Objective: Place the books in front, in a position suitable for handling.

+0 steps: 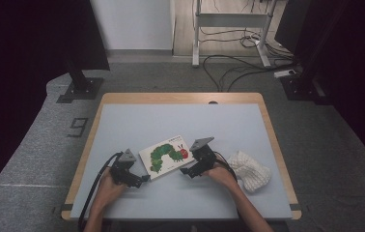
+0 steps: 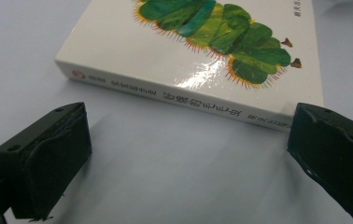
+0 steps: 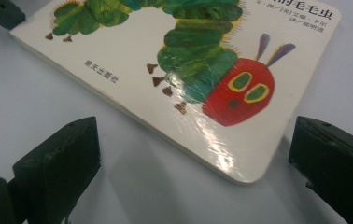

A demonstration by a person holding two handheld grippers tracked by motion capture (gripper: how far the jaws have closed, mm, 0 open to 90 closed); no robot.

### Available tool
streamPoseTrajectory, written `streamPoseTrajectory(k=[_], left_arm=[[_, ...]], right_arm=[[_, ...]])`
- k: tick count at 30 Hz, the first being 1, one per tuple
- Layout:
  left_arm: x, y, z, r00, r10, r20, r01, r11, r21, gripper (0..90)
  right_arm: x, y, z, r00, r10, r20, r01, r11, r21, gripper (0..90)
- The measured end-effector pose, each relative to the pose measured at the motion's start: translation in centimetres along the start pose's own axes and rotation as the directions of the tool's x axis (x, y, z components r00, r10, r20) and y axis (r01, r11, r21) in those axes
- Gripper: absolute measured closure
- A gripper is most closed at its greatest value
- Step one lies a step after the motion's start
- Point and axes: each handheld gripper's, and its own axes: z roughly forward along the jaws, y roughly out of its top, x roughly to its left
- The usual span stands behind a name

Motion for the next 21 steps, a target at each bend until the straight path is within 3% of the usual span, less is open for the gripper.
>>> streamPoseTrajectory(k=[5,7,11,17,21], left_arm=[[0.1,0.2,0.1,0.9993,0.037,0.005,-0.037,0.9991,0.019,0.0],[0.6,0.1,0.1,0.9981,0.058,-0.021,-0.058,0.9979,0.029,0.0],[0.8,0.1,0.2,0.9977,0.065,-0.019,-0.065,0.9977,0.023,0.0],[0.2,0.6,0.7,0.9962,0.086,-0.008,-0.086,0.9959,0.03,0.0],[-0.5,1.1,1.2,0.9945,0.104,0.008,-0.104,0.9941,0.03,0.0]], right_arm=[[-0.7,0.2,-0.2,0.9998,0.017,0.013,-0.017,1.0,0.01,1.3],[-0.9,0.1,-0.2,0.9996,0.024,0.012,-0.024,1.0,0.009,1.6],[-1.0,0.1,-0.2,0.9998,0.015,0.011,-0.015,1.0,0.007,1.8],[-1.0,0.3,0.0,0.9998,0.017,-0.006,-0.017,1.0,0.005,1.7],[-1.3,0.4,0.0,0.9996,0.023,0.014,-0.024,1.0,0.009,1.0]])
